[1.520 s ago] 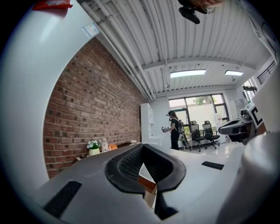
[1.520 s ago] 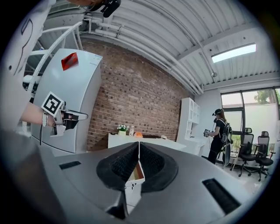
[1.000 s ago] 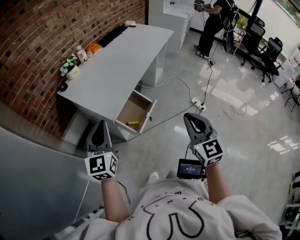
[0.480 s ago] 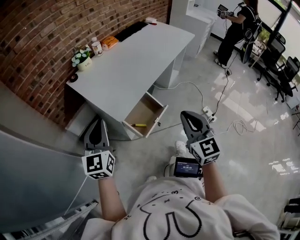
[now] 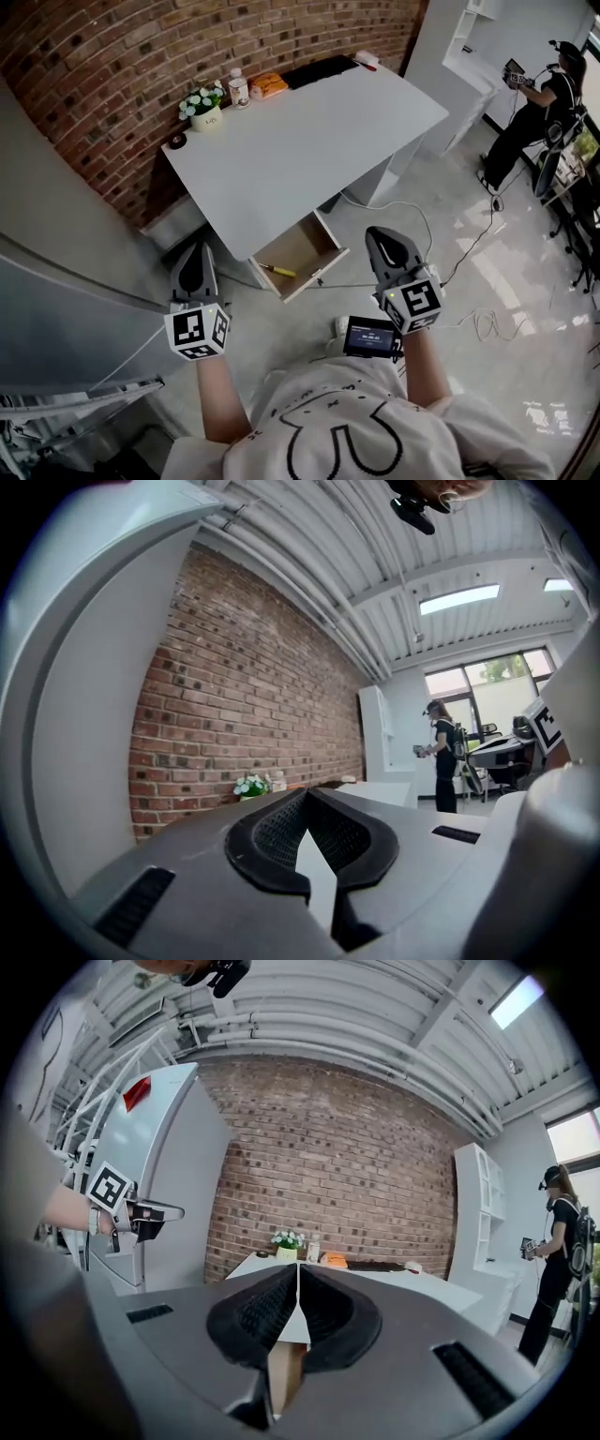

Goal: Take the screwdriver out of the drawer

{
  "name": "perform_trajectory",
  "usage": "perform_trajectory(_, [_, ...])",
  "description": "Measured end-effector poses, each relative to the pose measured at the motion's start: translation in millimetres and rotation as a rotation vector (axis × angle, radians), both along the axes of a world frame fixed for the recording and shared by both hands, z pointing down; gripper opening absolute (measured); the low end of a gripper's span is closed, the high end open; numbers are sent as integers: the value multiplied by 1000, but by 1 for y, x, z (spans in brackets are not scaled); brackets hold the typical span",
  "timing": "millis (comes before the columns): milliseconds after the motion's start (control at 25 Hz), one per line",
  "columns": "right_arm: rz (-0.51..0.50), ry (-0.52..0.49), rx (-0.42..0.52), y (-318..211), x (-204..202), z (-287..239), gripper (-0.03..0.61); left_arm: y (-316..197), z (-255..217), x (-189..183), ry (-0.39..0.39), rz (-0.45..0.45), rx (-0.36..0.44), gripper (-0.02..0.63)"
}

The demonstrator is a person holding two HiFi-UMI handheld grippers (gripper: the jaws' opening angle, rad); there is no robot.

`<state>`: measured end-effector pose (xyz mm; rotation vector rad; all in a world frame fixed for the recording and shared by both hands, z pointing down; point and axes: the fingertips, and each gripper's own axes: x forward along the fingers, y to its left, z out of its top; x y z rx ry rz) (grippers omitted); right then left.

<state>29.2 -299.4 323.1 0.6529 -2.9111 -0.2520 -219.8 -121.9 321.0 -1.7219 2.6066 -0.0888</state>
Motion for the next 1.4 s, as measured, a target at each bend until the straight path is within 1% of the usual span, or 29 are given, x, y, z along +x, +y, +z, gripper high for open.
perform_trajectory(160, [-111, 3, -22, -36, -18, 5, 21, -6, 3, 7, 0, -115, -18, 12])
perform_trajectory(360, [-261, 21, -44, -66, -45, 16, 21, 0, 8, 12, 3, -278, -46, 12])
perform_trajectory(680, [-502, 53, -65, -77, -85, 33, 21, 23, 21, 31, 27, -514, -69, 12])
perform_trajectory(840, [-589, 75, -76, -74, -96, 40, 21, 34, 24, 47, 41, -596, -72, 12])
perform_trajectory(960, [-659, 95, -79, -63, -105, 47, 21, 48, 29, 56, 54, -658, -73, 12])
perform_trajectory(1160, [-761, 138, -91, -45, -111, 60, 21, 67, 39, 77, 86, -735, -85, 12])
perform_trajectory(1280, [-802, 160, -98, -37, -115, 65, 21, 80, 39, 83, 100, -779, -87, 12])
perform_trajectory(1400, [-810, 176, -100, -28, -119, 71, 21, 99, 40, 84, 107, -806, -102, 12])
